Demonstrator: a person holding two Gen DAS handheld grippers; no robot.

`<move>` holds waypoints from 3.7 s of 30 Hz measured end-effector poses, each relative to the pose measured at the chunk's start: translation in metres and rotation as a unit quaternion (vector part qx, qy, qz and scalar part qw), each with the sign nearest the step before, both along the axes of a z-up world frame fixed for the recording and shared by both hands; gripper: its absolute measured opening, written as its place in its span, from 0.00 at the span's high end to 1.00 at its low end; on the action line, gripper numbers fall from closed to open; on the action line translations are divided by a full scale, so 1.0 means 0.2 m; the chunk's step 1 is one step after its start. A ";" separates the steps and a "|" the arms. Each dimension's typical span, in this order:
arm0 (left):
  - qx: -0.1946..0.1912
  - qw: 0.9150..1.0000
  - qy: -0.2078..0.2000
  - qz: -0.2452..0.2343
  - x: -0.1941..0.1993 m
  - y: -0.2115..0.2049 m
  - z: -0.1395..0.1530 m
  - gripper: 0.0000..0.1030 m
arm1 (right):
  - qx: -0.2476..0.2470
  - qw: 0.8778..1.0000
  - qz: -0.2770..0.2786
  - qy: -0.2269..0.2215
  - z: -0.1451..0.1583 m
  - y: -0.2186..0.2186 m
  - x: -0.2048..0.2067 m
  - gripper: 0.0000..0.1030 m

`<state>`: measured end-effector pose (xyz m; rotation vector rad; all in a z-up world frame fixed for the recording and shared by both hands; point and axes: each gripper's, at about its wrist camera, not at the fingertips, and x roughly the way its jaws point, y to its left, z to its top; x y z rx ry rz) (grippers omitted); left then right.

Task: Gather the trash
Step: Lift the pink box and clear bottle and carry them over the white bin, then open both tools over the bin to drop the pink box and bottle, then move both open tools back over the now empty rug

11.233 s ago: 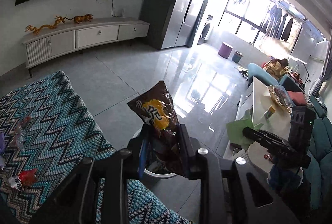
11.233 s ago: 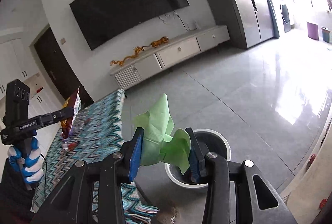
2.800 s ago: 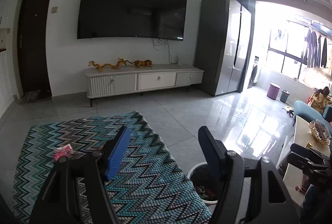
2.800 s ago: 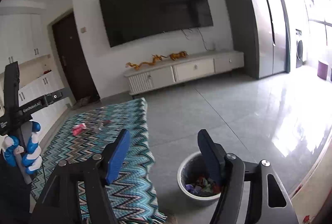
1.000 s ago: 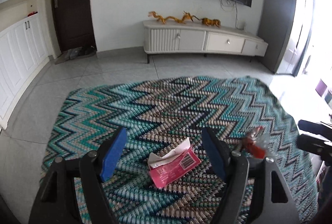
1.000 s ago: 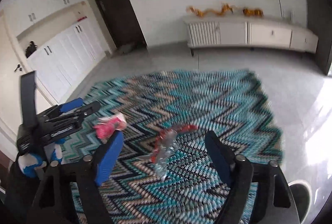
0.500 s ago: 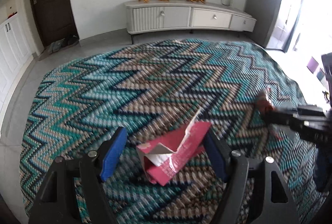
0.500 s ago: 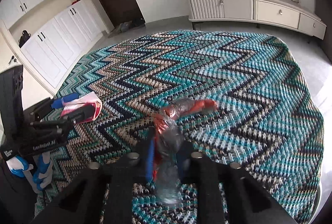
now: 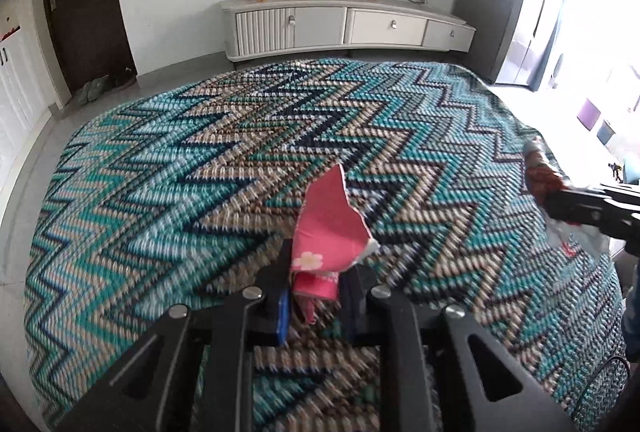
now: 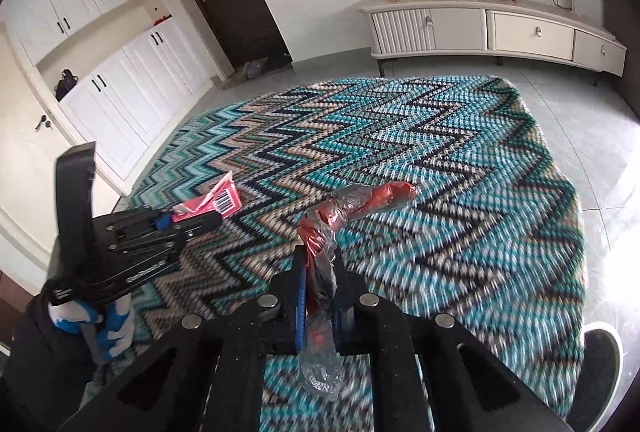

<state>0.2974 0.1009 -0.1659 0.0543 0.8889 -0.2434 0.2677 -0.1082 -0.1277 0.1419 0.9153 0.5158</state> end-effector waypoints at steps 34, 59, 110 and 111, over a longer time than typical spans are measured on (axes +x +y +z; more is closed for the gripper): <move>-0.089 0.968 -0.133 -0.193 -0.94 -1.04 0.79 0.84 | 0.015 0.970 -0.205 -0.131 0.60 -1.19 -1.50 0.91; -0.022 0.956 0.084 -0.280 -0.37 -2.19 0.06 0.81 | 0.040 0.959 -0.272 0.073 -0.44 -1.77 -0.70 0.87; -0.005 0.955 -0.257 0.146 -1.19 -0.31 1.20 0.13 | 0.054 0.979 -0.059 -0.186 0.80 -0.45 -1.27 0.21; -0.004 0.955 -0.254 0.155 -1.19 -0.27 1.18 0.13 | 0.056 0.980 -0.059 -0.182 0.79 -0.41 -1.24 0.21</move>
